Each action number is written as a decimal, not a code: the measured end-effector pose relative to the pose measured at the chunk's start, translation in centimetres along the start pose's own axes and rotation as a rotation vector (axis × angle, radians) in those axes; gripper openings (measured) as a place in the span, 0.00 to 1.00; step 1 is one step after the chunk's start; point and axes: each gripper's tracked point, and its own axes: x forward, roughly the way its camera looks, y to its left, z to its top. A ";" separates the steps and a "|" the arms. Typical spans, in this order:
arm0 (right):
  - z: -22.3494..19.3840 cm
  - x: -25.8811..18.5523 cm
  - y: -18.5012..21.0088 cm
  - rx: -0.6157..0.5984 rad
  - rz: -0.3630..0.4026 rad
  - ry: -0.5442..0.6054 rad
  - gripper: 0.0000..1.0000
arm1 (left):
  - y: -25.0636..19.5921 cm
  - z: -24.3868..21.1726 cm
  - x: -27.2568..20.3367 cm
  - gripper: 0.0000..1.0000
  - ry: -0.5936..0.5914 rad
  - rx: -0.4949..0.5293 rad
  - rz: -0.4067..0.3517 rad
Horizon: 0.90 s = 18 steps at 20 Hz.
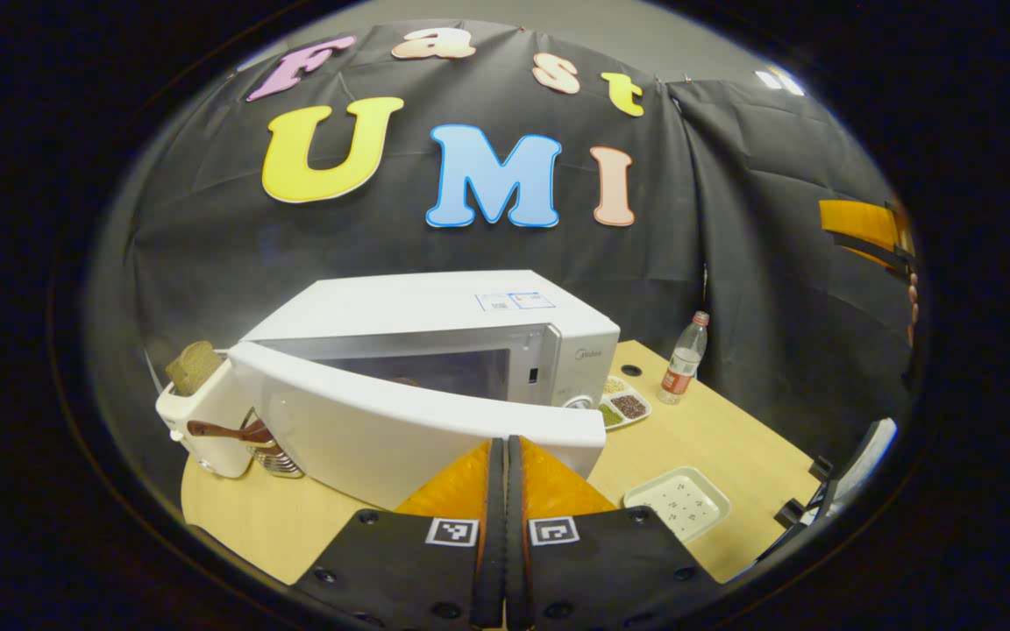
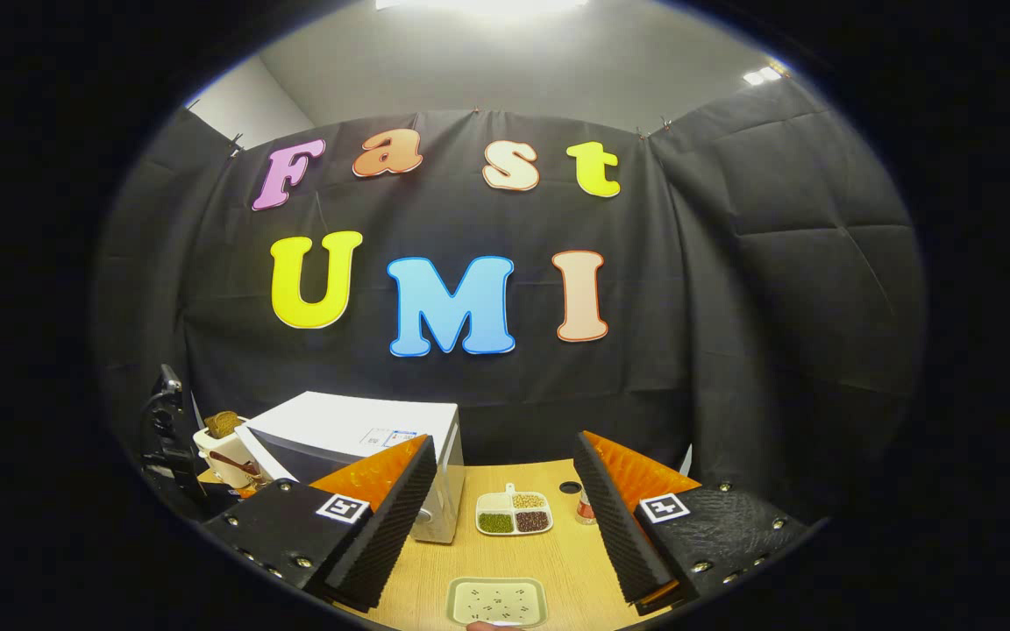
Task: Open the microwave oven with the left hand, put the food in, and close the microwave oven.
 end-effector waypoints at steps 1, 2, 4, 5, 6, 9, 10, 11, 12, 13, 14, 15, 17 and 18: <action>0.4 -0.1 0.0 -0.001 -0.001 -0.012 0.96 | -0.1 0.1 0.5 0.09 0.000 0.004 0.004; 0.8 -0.1 -0.2 -0.004 -0.003 -0.025 0.96 | -0.2 0.1 0.9 0.07 -0.001 0.002 0.005; 1.3 -0.1 0.0 -0.015 -0.002 -0.042 0.96 | -0.3 0.5 1.8 0.07 -0.003 -0.010 0.004; 1.4 0.0 0.1 -0.021 -0.001 -0.047 0.96 | -0.4 0.7 2.3 0.07 -0.002 -0.016 0.005; 1.5 0.1 0.1 -0.025 -0.001 -0.050 0.96 | -0.3 0.9 2.6 0.07 -0.004 -0.017 0.010; 1.1 0.4 0.3 -0.033 0.000 -0.040 0.96 | -0.4 1.8 4.2 0.07 -0.011 -0.014 0.009; 1.1 0.4 0.4 -0.038 0.002 -0.039 0.96 | -0.4 2.0 4.7 0.07 -0.011 -0.009 0.009; 1.1 0.5 0.4 -0.041 0.003 -0.040 0.96 | -0.4 2.1 5.3 0.07 -0.011 -0.003 0.008; 1.1 0.6 0.3 -0.041 0.003 -0.040 0.96 | -0.5 2.3 5.7 0.07 -0.011 0.002 0.008; 1.0 0.7 0.3 -0.038 0.002 -0.039 0.96 | -0.5 2.4 6.3 0.07 -0.007 0.004 0.006; 0.9 0.8 0.3 -0.033 0.004 -0.035 0.96 | -0.6 2.5 6.7 0.07 -0.007 0.005 0.004; 0.8 0.9 0.3 -0.028 0.006 -0.030 0.96 | -0.6 2.5 7.1 0.07 -0.004 0.006 0.003; 0.5 1.1 -0.1 -0.025 -0.002 -0.022 0.96 | -0.5 2.7 7.8 0.07 -0.001 0.011 0.002; 0.5 1.2 -0.3 -0.023 -0.007 -0.021 0.96 | -0.6 2.7 8.0 0.07 -0.002 0.013 0.000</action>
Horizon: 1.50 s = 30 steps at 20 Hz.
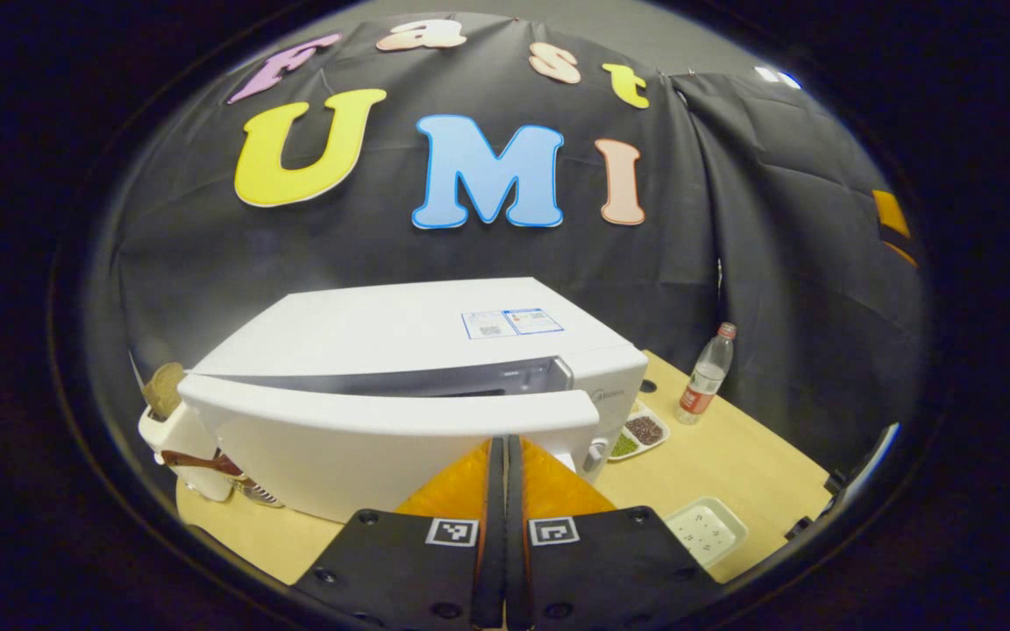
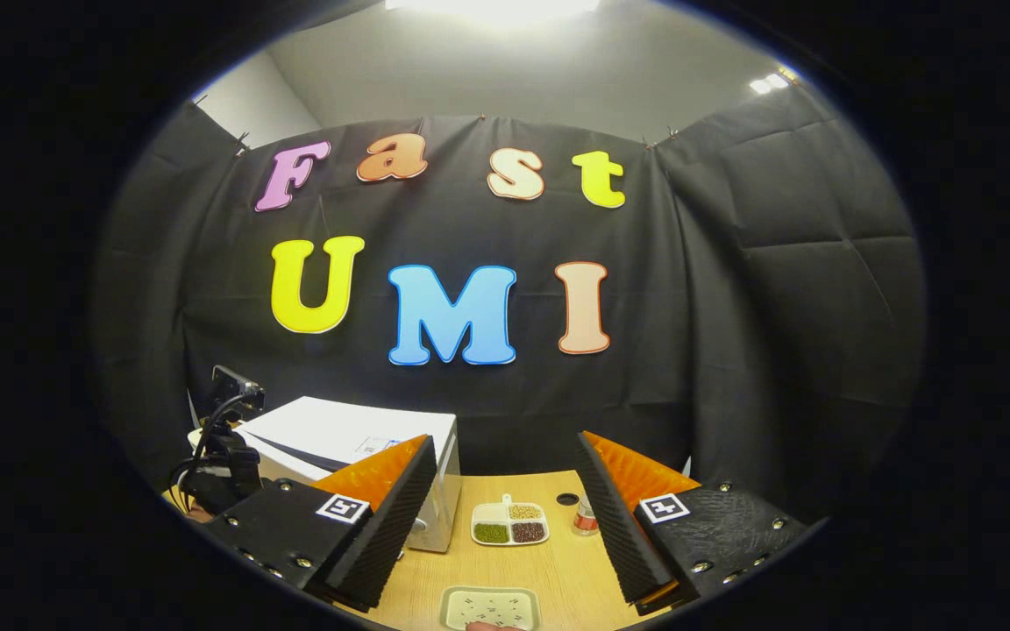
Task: Open the microwave oven with the left hand, put the food in, and close the microwave oven.
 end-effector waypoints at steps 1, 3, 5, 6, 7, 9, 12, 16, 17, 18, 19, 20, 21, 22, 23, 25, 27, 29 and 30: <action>0.0 0.2 -0.2 0.002 -0.005 0.002 0.96 | 0.0 0.1 0.3 0.07 0.001 0.001 -0.002; -0.3 0.3 -0.8 0.000 -0.016 0.005 0.96 | 0.0 0.1 0.7 0.07 0.001 0.003 -0.004; -0.3 0.6 -1.3 0.001 -0.026 0.009 0.96 | 0.1 0.4 1.3 0.07 0.000 0.002 -0.004; -0.6 0.7 -1.6 0.004 -0.031 0.015 0.96 | 0.1 0.5 1.6 0.07 0.001 0.001 -0.004; -0.8 0.8 -1.7 0.010 -0.032 0.021 0.96 | 0.1 0.7 1.9 0.07 -0.001 -0.004 -0.002; -1.1 1.2 -2.0 0.021 -0.041 0.035 0.96 | 0.8 1.2 2.6 0.08 0.000 -0.032 0.024; -1.2 1.4 -2.0 0.032 -0.045 0.040 0.96 | 0.6 0.9 2.6 0.07 0.009 -0.070 0.026; -1.5 1.8 -1.6 0.033 -0.026 0.050 0.96 | 0.6 0.8 2.8 0.07 0.013 -0.048 0.034; -1.4 2.0 -1.6 0.034 -0.022 0.050 0.96 | 0.7 0.7 2.8 0.07 0.014 -0.051 0.031; -1.5 2.0 -1.5 0.037 -0.020 0.050 0.96 | 0.6 0.7 2.8 0.07 0.013 -0.054 0.029; -1.6 2.1 -1.5 0.038 -0.018 0.053 0.96 | 0.7 0.8 2.9 0.07 0.014 -0.050 0.028; -1.7 2.1 -1.4 0.037 -0.017 0.055 0.96 | 0.7 0.7 2.9 0.07 0.015 -0.043 0.031; -1.6 2.1 -1.4 0.038 -0.016 0.055 0.98 | 0.7 0.8 2.8 0.07 0.015 -0.036 0.032; -1.7 2.1 -1.4 0.038 -0.015 0.056 0.96 | 0.7 0.8 2.9 0.07 0.014 -0.032 0.030; -1.7 2.2 -1.3 0.039 -0.015 0.058 0.96 | 0.5 0.7 2.9 0.07 0.015 -0.031 0.021; -1.7 2.2 -1.1 0.037 -0.011 0.059 0.96 | 0.1 0.7 2.9 0.07 0.010 -0.030 0.007; -1.8 2.2 -1.1 0.030 -0.012 0.059 0.96 | 0.0 0.7 3.1 0.07 0.008 -0.032 0.000; -1.9 2.1 -0.9 0.034 -0.009 0.064 0.98 | 0.0 0.8 3.2 0.07 0.004 -0.036 -0.005; -2.0 2.1 -0.8 0.035 -0.007 0.068 0.96 | 0.1 0.8 3.3 0.07 0.001 -0.033 -0.010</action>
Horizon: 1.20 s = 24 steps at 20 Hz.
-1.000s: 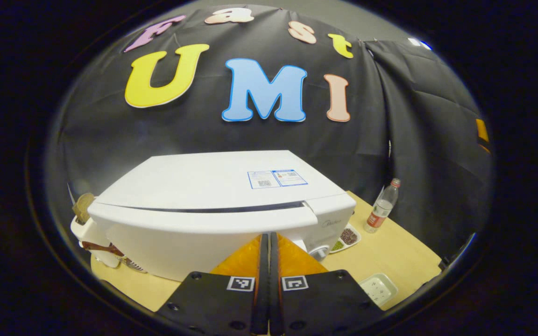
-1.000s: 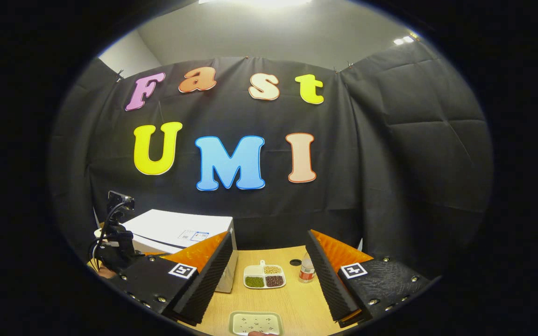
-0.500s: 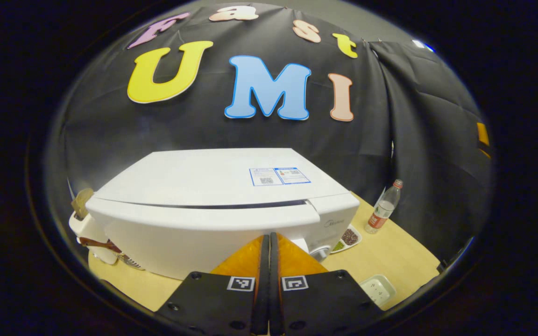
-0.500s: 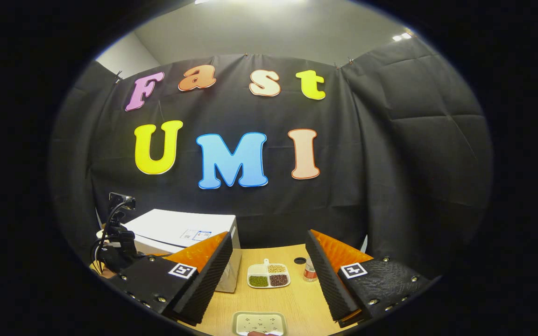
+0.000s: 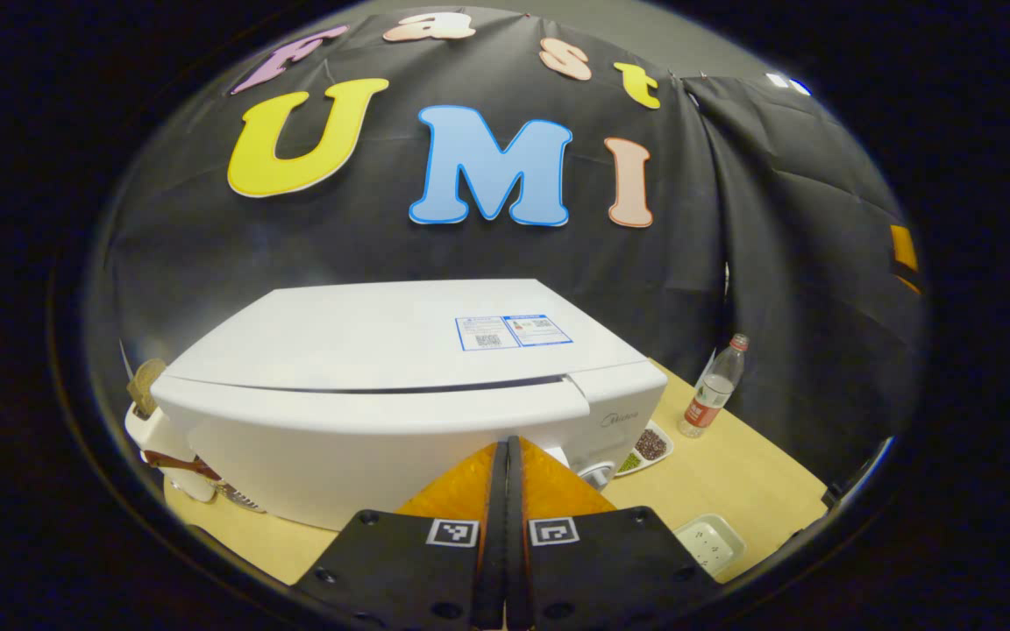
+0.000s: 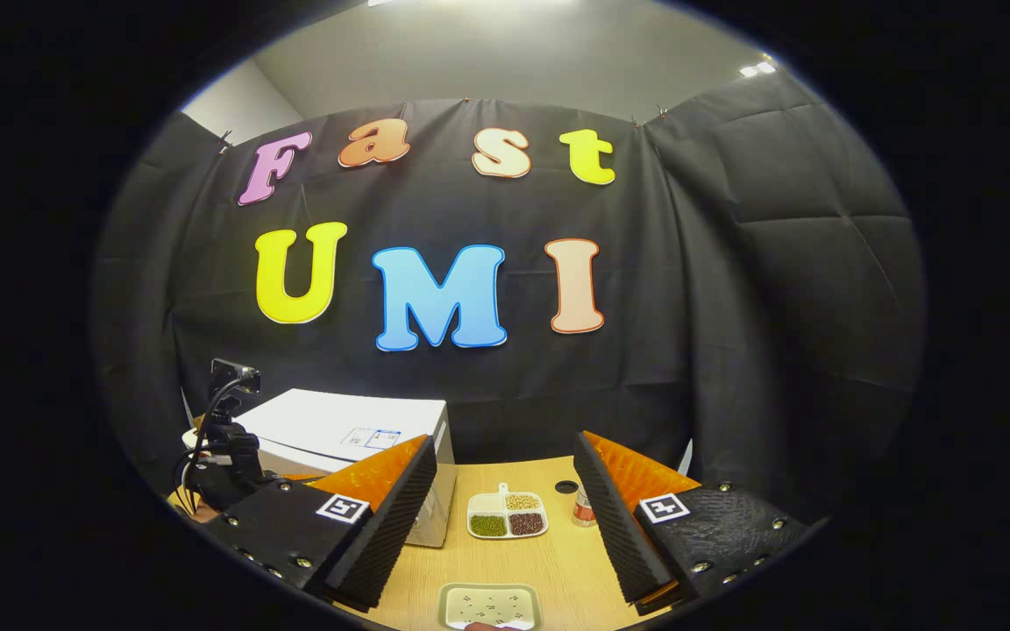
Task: Open the microwave oven with the left hand, put the food in, and close the microwave oven.
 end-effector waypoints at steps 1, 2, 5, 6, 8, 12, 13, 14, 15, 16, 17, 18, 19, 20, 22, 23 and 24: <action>0.0 0.0 0.1 -0.002 0.002 0.002 0.98 | 0.2 0.0 0.4 0.07 -0.007 0.004 0.002; 0.0 0.0 0.1 -0.005 0.000 0.002 0.96 | 0.9 0.2 0.5 0.07 0.001 0.003 0.016; 0.2 -0.2 0.0 -0.007 -0.005 -0.003 0.96 | 0.4 0.2 0.6 0.07 -0.001 0.011 -0.013; 0.1 -0.3 0.1 -0.006 0.000 -0.001 0.96 | 0.5 0.3 0.5 0.07 -0.006 0.031 -0.005; -0.2 -0.3 0.4 -0.009 0.011 0.008 0.96 | 0.5 1.6 -0.3 0.07 -0.040 0.044 0.006; -0.3 -0.5 1.4 -0.001 0.045 0.010 0.96 | 1.5 5.5 -4.7 0.07 -0.149 0.033 0.061; -0.2 -0.6 1.7 0.002 0.055 0.006 0.96 | 1.8 6.6 -6.2 0.07 -0.179 0.022 0.076; -0.1 -0.7 2.0 0.006 0.064 0.000 0.96 | 1.9 7.8 -8.0 0.08 -0.207 0.020 0.090; 0.1 -0.7 2.4 0.008 0.074 -0.006 0.96 | 2.0 9.1 -10.2 0.15 -0.238 0.035 0.108; 0.3 -0.9 2.7 0.009 0.083 -0.012 0.96 | 2.3 10.4 -12.4 0.37 -0.269 0.053 0.129; 0.5 -0.9 3.0 0.013 0.092 -0.017 0.96 | 2.3 11.7 -14.5 0.59 -0.297 0.070 0.141; 0.7 -1.0 3.3 0.020 0.102 -0.017 0.96 | 2.2 12.8 -16.2 0.82 -0.322 0.082 0.146; 1.1 -0.9 3.7 0.033 0.112 -0.022 0.96 | 2.1 14.3 -18.4 0.90 -0.360 0.082 0.147; 1.7 -0.9 3.7 0.049 0.111 -0.030 0.96 | 1.8 16.2 -20.5 0.98 -0.409 0.072 0.155; 2.8 -0.7 3.8 0.068 0.106 -0.032 0.96 | 2.1 18.7 -23.9 0.98 -0.465 0.020 0.185; 3.4 -0.6 4.0 0.070 0.107 -0.035 0.96 | 2.0 19.6 -25.0 0.98 -0.476 -0.002 0.188; 3.8 -0.7 4.2 0.066 0.110 -0.034 0.96 | 1.8 19.8 -25.5 0.98 -0.480 -0.018 0.184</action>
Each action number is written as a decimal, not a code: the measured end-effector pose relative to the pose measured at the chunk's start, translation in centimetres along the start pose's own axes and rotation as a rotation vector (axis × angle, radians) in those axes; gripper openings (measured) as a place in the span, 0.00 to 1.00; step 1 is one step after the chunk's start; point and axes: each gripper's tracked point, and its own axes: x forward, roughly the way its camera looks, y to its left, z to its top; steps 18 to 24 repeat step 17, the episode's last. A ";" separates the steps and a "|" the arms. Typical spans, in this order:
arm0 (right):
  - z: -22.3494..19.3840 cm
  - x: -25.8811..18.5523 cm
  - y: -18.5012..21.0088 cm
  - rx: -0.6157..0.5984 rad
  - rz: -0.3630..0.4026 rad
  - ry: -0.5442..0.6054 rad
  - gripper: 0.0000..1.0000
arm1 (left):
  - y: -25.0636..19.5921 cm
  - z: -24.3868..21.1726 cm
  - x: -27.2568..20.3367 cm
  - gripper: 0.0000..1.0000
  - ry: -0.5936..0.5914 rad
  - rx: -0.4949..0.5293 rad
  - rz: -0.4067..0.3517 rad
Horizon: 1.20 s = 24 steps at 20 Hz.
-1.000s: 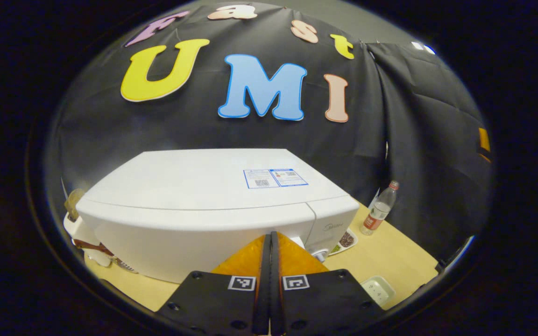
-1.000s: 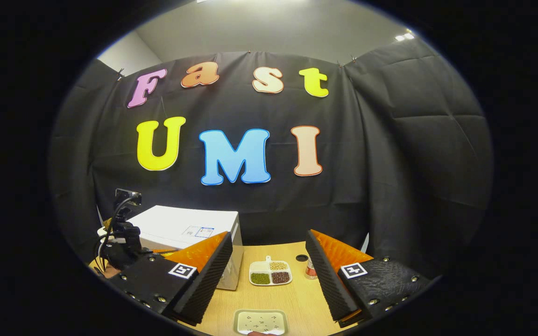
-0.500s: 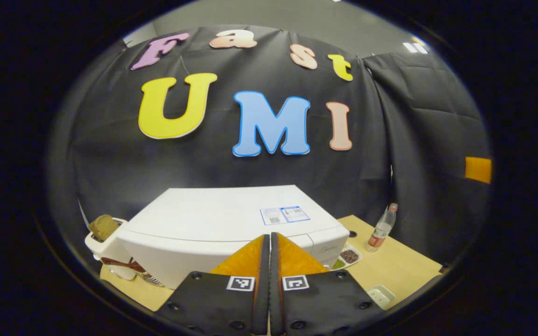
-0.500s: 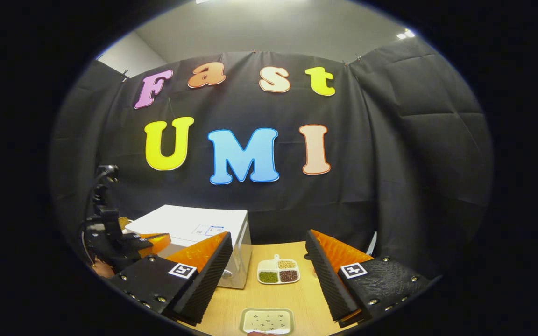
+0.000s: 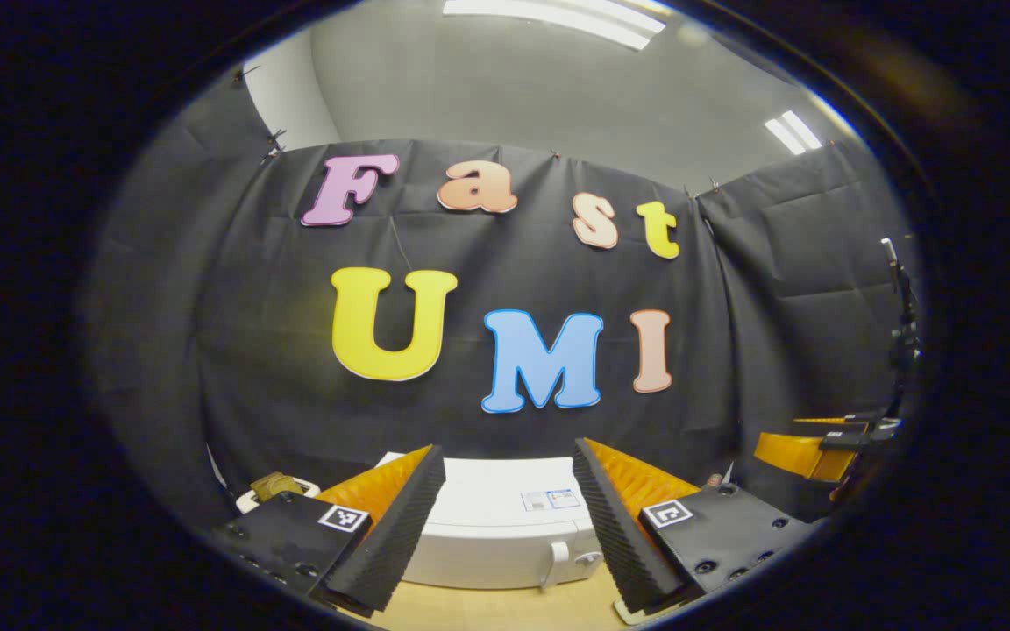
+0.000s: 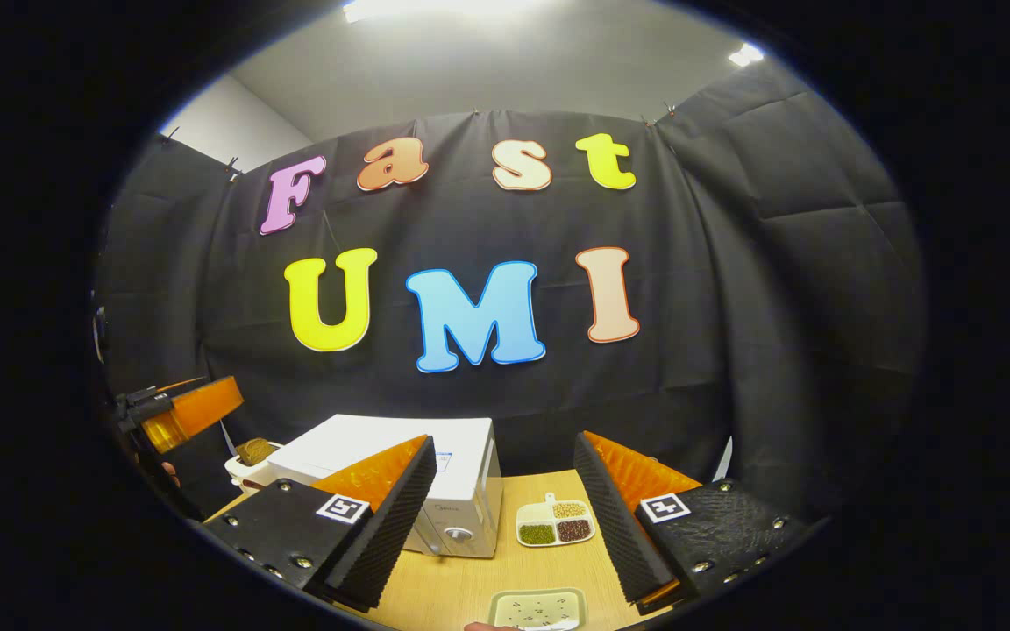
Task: Open the microwave oven with the left hand, put the food in, and close the microwave oven.
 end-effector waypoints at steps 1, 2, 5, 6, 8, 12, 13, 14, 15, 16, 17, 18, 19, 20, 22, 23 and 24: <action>0.5 0.0 0.3 -0.006 0.010 -0.006 0.97 | 0.2 0.5 -0.4 0.98 -0.002 -0.014 0.006; 1.1 -0.2 0.5 -0.012 0.012 -0.013 0.97 | 0.5 1.0 -0.7 0.96 -0.007 -0.024 0.013; 2.4 -0.6 1.1 -0.010 0.016 -0.029 0.97 | 1.3 2.3 -1.5 0.97 -0.024 -0.011 0.037; 2.8 -0.9 1.4 -0.005 0.022 -0.037 0.97 | 1.3 2.8 -2.1 0.95 -0.037 -0.003 0.040; 3.6 -1.2 2.1 -0.008 0.037 -0.059 0.97 | 1.4 3.9 -2.6 0.97 -0.064 0.013 0.039; 3.7 -1.3 2.5 -0.020 0.035 -0.068 0.97 | 2.5 5.1 -3.1 0.96 -0.096 0.001 0.053; 3.8 -1.4 2.7 -0.019 0.030 -0.069 0.97 | 2.8 5.1 -3.2 0.97 -0.096 -0.004 0.052; 3.9 -1.4 2.8 -0.020 0.026 -0.073 0.97 | 3.0 4.9 -3.3 0.96 -0.095 -0.004 0.049; 4.0 -1.4 3.0 -0.021 0.021 -0.076 0.97 | 3.1 4.8 -3.2 0.97 -0.093 -0.002 0.041; 4.0 -1.5 3.2 -0.022 0.018 -0.078 0.97 | 3.0 4.6 -3.1 0.99 -0.089 0.002 0.031; 4.1 -1.5 3.5 -0.023 0.017 -0.081 0.97 | 2.9 4.6 -3.0 0.99 -0.090 0.013 0.019; 4.1 -1.5 3.5 -0.023 0.017 -0.081 0.97 | 2.9 4.6 -3.0 0.99 -0.090 0.013 0.019; 4.1 -1.5 3.5 -0.023 0.017 -0.081 0.97 | 2.9 4.6 -3.0 0.99 -0.090 0.013 0.019; 4.1 -1.5 3.5 -0.023 0.017 -0.081 0.97 | 2.9 4.6 -3.0 0.99 -0.090 0.013 0.019; 4.1 -1.5 3.5 -0.023 0.017 -0.081 0.97 | 2.9 4.6 -3.0 0.99 -0.090 0.013 0.019; 4.1 -1.5 3.5 -0.023 0.017 -0.081 0.97 | 2.9 4.6 -3.0 0.99 -0.090 0.013 0.019; 4.1 -1.5 3.5 -0.023 0.017 -0.081 0.97 | 2.9 4.6 -3.0 0.99 -0.090 0.013 0.019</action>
